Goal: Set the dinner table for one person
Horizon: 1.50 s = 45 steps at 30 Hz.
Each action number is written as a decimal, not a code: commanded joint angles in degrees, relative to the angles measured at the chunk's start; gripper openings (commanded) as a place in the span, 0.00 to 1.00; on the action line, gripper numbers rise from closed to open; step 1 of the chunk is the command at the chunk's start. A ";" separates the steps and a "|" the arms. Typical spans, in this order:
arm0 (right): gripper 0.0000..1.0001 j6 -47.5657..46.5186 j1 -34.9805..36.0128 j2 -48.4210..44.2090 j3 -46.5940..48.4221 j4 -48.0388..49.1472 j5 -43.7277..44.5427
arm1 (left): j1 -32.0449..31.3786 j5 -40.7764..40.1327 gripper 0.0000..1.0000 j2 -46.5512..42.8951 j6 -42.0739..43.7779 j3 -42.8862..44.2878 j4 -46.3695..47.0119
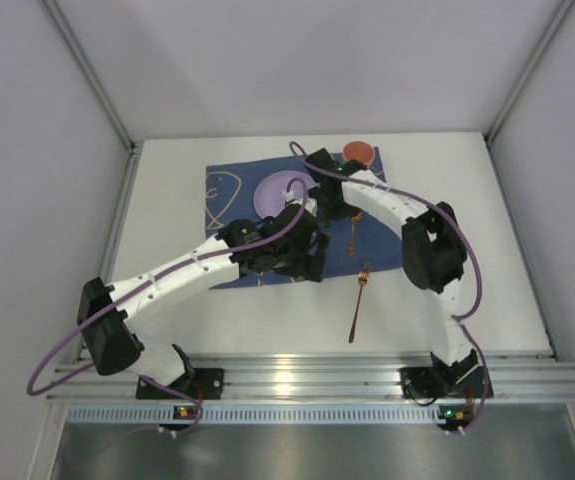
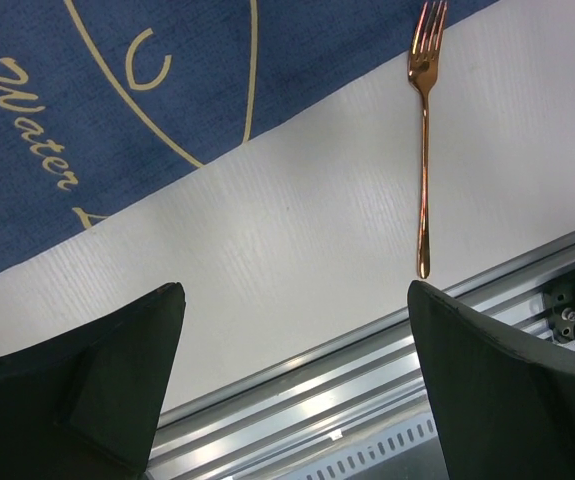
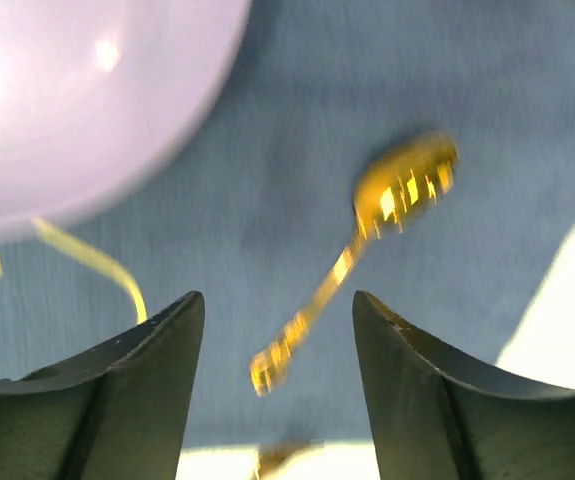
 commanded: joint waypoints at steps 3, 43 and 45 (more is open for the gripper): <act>0.72 4.79 -0.03 -21.56 -8.61 -1.11 3.81 | -0.02 5.55 0.98 3.72 3.46 -0.92 5.37; 1.00 10.08 -10.05 -73.99 -36.49 -20.97 5.93 | -10.13 -3.49 0.34 53.47 5.14 22.37 4.50; 1.00 9.55 -10.05 -73.47 -36.23 -20.89 5.31 | -10.39 -4.29 0.29 55.48 3.74 22.63 3.63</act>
